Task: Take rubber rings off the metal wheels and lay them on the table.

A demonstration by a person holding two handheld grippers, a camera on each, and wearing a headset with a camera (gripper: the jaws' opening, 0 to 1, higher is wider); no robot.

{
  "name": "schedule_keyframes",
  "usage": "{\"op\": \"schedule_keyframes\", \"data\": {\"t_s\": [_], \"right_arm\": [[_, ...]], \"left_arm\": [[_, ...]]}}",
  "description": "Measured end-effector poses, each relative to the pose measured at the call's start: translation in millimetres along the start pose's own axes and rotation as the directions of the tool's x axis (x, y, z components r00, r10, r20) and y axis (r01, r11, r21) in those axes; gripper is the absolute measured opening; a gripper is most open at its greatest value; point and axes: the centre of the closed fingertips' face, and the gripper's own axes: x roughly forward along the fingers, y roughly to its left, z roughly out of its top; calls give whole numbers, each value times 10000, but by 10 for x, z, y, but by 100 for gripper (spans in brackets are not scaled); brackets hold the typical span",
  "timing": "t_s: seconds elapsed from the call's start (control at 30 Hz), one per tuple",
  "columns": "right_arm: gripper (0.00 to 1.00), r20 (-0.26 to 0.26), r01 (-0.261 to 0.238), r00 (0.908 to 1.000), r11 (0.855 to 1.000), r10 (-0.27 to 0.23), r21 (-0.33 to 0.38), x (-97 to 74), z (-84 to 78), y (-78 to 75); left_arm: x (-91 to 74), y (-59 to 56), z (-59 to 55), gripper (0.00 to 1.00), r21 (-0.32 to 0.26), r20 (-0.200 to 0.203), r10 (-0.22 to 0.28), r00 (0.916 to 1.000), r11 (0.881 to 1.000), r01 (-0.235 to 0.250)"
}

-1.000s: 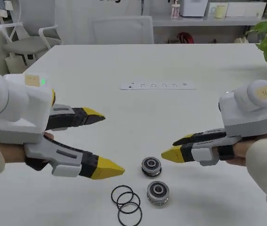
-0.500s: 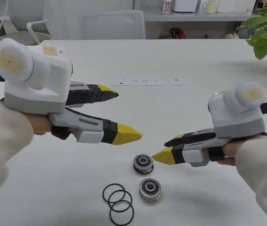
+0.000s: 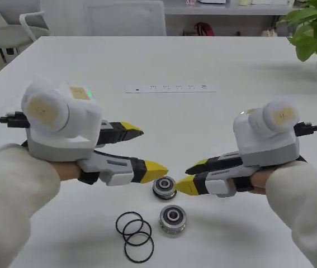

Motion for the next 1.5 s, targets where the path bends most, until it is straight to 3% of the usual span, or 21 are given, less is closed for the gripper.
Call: {"op": "schedule_keyframes", "data": {"t_s": [0.1,0.27,0.4,0.77,0.93,1.27,1.5], "right_arm": [[28,-232,16,9997,9999,-18,-108,27,-60,-1],[27,-322,8,9995,10000,-11,-92,64,-89,5],[27,-443,-75,9990,9996,63,-272,109,-125,54],[23,-490,-83,9988,9988,60,-474,170,-143,89],[22,-500,-42,9987,9990,20,-453,178,-159,82],[16,-517,8,9987,9984,-37,-557,182,-165,69],[15,-529,40,9986,9973,-79,-738,182,-169,67]], "left_arm": [[49,-40,-46,48,150,-154,-86,9998,9998,89],[125,-119,-104,44,-133,-131,-234,9996,9996,232],[171,-179,-214,39,61,-538,-364,9979,9993,367],[234,-165,-335,27,-347,-703,-273,9972,9991,249],[270,-179,-431,23,-440,-1000,-290,9946,9987,247],[292,-210,-448,15,-563,-989,-367,9944,9979,313],[304,-199,-458,15,-638,-964,-296,9949,9977,235]]}}
